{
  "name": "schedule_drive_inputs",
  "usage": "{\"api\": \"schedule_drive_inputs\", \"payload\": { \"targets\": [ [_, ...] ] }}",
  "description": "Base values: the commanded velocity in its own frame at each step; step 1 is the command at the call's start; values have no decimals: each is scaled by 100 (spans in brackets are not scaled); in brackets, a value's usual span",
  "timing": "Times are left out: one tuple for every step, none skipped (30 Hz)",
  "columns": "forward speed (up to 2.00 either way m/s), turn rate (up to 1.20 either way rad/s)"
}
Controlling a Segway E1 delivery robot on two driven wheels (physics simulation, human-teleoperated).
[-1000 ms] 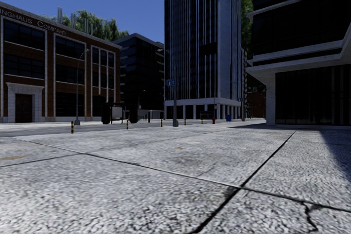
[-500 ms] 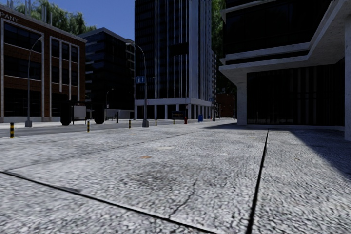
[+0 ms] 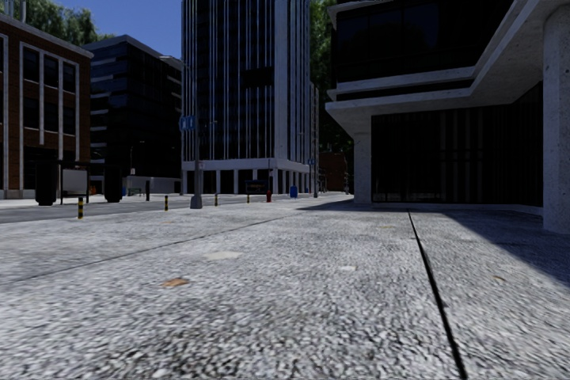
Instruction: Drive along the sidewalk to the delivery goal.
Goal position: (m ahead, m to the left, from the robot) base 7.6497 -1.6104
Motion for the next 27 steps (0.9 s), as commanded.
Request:
{"api": "schedule_drive_inputs", "payload": {
  "targets": [
    [200, -9],
    [200, 0],
    [200, 0],
    [200, 0],
    [200, 0],
    [200, 0],
    [200, 0],
    [200, 0],
    [200, 0],
    [200, 0],
    [200, 0],
    [200, 0],
    [200, 0],
    [200, 0],
    [200, 0],
    [200, 0],
    [200, 0],
    [200, 0],
    [200, 0],
    [200, 0],
    [200, 0],
    [200, 0],
    [200, 0],
    [200, 0],
    [200, 0],
    [200, 0],
    [200, 0]
  ]
}}
